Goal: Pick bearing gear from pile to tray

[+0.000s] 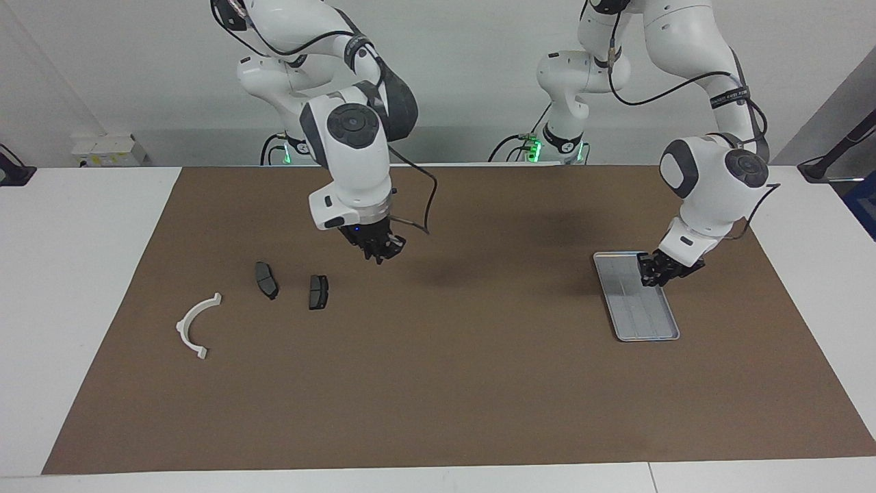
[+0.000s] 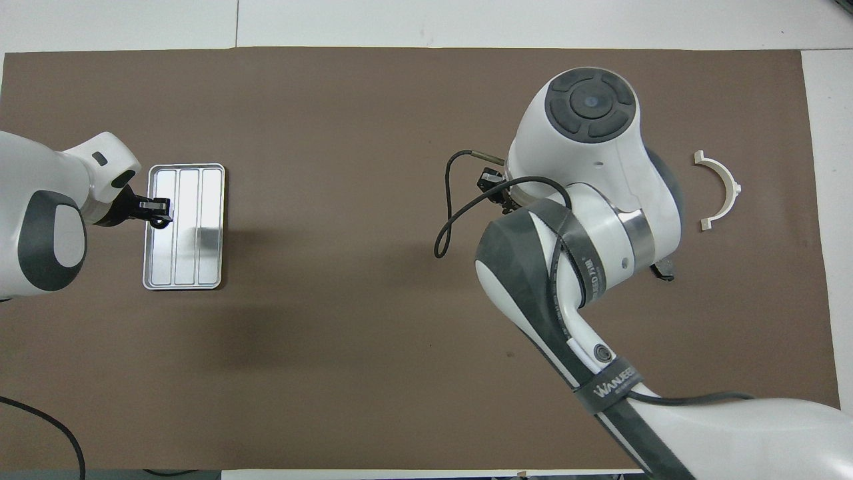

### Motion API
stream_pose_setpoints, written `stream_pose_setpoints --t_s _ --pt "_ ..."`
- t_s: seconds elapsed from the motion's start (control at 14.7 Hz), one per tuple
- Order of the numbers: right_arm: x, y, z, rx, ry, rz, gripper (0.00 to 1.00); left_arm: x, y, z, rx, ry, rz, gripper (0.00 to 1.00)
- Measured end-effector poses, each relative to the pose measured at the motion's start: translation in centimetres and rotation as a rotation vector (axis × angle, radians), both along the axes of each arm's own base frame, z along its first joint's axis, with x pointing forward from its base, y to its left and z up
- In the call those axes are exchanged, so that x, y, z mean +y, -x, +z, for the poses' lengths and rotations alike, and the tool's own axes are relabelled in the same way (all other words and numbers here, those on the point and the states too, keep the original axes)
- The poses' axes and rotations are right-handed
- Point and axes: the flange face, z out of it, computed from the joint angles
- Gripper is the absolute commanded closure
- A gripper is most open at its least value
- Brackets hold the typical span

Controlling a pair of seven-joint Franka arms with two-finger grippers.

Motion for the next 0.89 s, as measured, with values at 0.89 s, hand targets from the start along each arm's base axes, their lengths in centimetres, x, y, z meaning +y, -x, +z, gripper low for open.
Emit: stream_pose_setpoints --t_s 0.89 --pt "10.6 2.1 -6.9 -0.07 -0.069 -0.044 1.0 -0.3 3.7 -4.8 -0.015 -0.001 -0.002 1.0"
